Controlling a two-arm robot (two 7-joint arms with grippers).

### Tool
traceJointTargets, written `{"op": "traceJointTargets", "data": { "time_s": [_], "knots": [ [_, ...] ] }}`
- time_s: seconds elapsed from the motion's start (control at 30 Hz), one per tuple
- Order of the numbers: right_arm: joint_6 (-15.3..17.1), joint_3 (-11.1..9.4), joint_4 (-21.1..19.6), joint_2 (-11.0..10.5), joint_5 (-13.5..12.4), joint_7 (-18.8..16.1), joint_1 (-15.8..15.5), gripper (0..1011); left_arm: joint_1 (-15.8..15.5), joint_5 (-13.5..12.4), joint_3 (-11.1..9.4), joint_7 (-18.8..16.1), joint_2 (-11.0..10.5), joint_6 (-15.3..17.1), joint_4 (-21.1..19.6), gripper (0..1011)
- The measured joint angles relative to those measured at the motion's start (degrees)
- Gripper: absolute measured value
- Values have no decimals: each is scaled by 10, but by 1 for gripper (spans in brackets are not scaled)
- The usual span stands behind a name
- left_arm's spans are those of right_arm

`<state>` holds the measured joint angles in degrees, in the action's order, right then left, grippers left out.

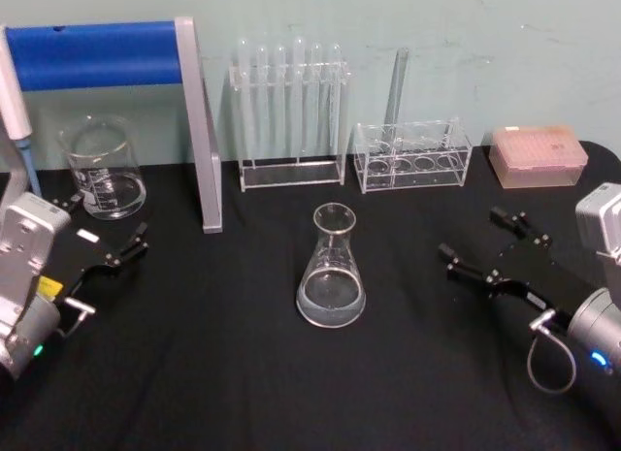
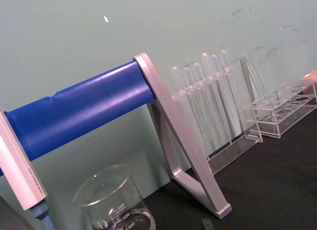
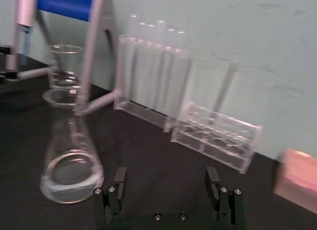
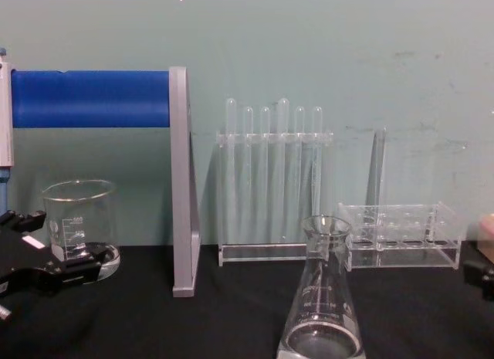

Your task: Grasp the erlenmeyer flask with one hand, shake it three times, then place it back.

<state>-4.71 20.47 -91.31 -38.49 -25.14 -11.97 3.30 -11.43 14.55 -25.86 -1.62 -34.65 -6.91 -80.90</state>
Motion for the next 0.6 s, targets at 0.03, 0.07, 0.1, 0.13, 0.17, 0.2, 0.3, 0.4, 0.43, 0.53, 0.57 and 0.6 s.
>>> {"op": "traceJointTargets", "data": {
  "time_s": [0.03,0.07,0.1,0.13,0.17,0.2,0.3,0.4,0.43,0.53,0.57,0.6],
  "knots": [
    [1,0,-3,0,-7,-13,-3,1000,0,0,0,0,0,0,0,1001],
    [2,1,-4,1,-9,-19,-4,1000,0,0,0,0,0,0,0,1001],
    [3,1,-5,1,-11,-24,-5,1000,0,0,0,0,0,0,0,1001],
    [4,4,-7,4,-15,-35,-6,1000,0,0,0,0,0,0,0,1001],
    [5,5,-8,5,-15,-40,-6,1000,0,0,0,0,0,0,0,1001],
    [5,7,-9,6,-16,-45,-6,1000,0,0,0,0,0,0,0,1001],
    [6,12,-11,12,-19,-63,-5,1000,0,0,0,0,0,0,0,1001],
    [7,18,-11,20,-21,-83,-1,1000,0,0,0,0,0,0,0,1001],
    [8,20,-11,22,-22,-87,1,1000,0,0,0,0,0,0,0,1001],
    [9,28,-5,35,-23,-104,9,1000,0,0,0,0,0,0,0,1001],
    [9,29,-3,38,-23,-107,11,1000,0,0,0,0,0,0,0,1001],
    [10,33,3,46,-23,-114,17,1000,0,0,0,0,0,0,0,1001]
  ]
}}
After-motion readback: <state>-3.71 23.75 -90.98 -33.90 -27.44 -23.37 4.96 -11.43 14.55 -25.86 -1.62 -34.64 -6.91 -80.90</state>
